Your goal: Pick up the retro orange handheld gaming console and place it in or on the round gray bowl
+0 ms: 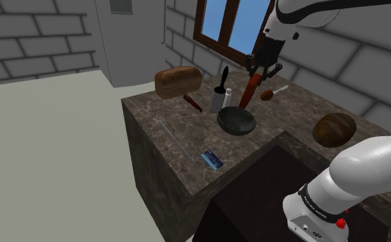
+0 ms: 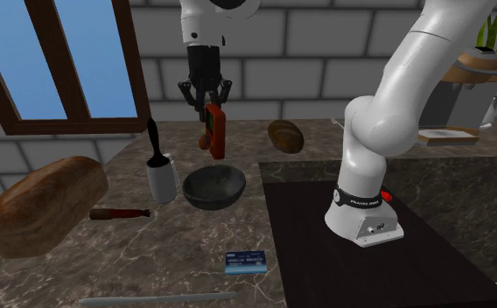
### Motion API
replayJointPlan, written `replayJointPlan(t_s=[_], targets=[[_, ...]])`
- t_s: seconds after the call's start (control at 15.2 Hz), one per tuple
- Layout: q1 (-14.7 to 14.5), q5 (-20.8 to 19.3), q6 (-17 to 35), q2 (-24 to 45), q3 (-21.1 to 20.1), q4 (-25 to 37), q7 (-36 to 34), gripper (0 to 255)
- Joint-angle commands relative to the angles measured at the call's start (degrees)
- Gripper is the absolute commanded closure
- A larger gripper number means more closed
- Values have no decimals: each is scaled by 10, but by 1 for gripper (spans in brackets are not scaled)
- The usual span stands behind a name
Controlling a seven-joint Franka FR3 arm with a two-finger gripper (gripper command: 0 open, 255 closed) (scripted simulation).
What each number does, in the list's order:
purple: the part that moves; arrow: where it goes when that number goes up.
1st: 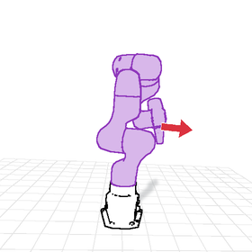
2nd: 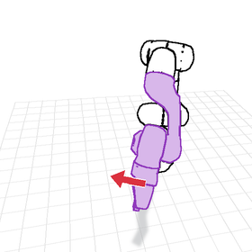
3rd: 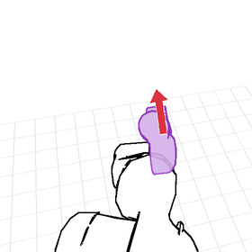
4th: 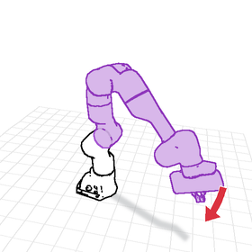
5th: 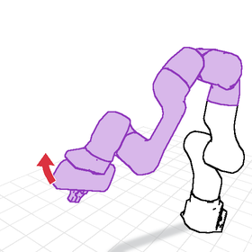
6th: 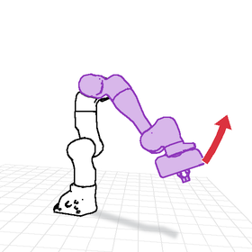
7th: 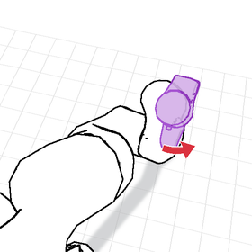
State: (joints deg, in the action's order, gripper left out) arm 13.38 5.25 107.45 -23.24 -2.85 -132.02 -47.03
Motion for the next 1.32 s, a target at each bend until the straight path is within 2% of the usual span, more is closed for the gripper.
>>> replayJointPlan(t_s=[0.0,0.99,1.25], targets=[[1,0,13,5,1,-8,3,255],[-1,4,134,40,-2,-94,11,255],[-1,4,134,40,-2,-94,11,255]])
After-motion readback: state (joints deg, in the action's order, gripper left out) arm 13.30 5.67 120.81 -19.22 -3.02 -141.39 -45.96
